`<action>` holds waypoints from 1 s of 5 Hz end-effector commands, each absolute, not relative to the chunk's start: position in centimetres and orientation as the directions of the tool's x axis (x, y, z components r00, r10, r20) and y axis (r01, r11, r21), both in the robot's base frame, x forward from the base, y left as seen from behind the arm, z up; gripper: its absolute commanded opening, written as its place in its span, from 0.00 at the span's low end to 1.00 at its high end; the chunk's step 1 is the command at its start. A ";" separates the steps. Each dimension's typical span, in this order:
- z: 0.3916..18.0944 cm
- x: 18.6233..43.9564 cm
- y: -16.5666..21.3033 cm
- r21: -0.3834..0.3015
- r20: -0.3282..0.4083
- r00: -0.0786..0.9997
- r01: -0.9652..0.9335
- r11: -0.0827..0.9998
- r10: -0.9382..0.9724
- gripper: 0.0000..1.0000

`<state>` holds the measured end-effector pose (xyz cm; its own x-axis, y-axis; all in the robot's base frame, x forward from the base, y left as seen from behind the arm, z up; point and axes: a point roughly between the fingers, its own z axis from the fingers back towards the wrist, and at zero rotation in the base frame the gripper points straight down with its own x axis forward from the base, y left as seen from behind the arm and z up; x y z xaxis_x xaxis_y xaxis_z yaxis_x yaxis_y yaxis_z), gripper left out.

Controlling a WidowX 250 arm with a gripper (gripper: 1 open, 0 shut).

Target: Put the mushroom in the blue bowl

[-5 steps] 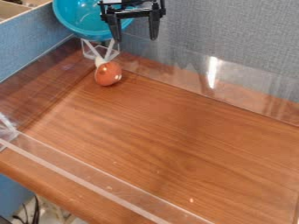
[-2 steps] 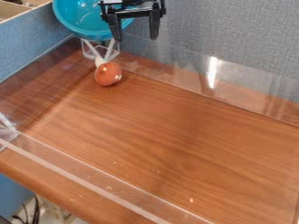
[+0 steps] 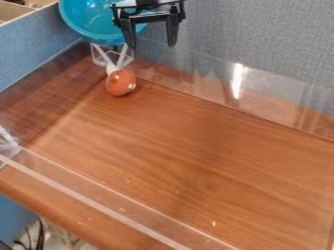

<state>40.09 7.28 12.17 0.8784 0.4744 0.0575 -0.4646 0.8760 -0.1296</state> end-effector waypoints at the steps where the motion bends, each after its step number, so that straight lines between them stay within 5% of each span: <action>1: 13.8 40.3 6.7 -0.140 0.106 0.880 -0.447 0.884 0.462 1.00; 5: 13.2 40.6 6.8 -0.134 0.108 0.866 -0.473 0.871 0.487 1.00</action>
